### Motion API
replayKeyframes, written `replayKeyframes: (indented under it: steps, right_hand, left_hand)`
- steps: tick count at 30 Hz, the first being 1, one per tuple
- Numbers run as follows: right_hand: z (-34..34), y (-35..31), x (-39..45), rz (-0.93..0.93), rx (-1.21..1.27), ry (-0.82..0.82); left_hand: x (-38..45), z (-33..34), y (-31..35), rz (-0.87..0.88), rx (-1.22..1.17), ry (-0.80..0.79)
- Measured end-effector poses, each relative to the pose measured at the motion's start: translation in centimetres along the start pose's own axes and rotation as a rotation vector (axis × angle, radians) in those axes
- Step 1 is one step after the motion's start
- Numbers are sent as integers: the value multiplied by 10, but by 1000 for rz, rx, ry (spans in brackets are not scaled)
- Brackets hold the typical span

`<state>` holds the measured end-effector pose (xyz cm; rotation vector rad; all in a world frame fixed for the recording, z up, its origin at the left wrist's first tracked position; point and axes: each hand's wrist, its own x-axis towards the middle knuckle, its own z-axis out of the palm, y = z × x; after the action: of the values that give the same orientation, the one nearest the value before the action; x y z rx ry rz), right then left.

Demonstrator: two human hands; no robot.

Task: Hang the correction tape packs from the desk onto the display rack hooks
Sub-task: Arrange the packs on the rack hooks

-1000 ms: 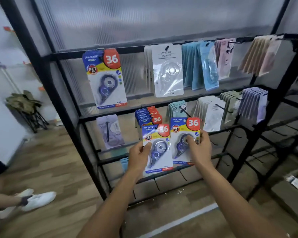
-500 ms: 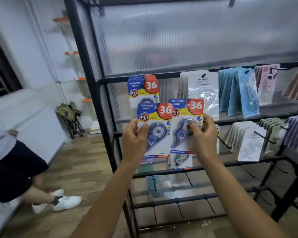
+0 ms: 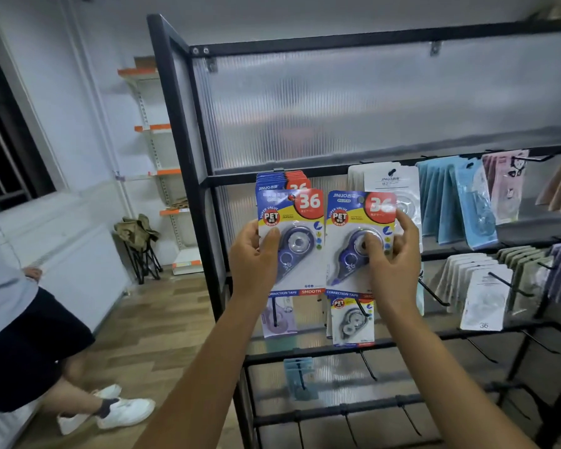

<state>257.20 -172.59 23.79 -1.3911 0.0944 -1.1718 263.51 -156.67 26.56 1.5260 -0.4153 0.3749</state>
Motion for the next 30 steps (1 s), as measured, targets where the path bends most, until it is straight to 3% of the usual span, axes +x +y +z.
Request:
replayKeyframes:
  steps: [9,16,26,30]
  right_hand:
    - [-2,-26,11,-102,-56,-67]
    - [18,-35,9,-20,-78,-270]
    - [31,-32,5,15,-133,-269]
    - [41,-34,5,-3,-187,-297]
  left_hand:
    - [7,2,-3,-40,-45,8]
    - [8,-2,-6,-29,-77,43]
    - [16,2,-11,-85,-116,5]
    - [31,5,-18,-66,59,53]
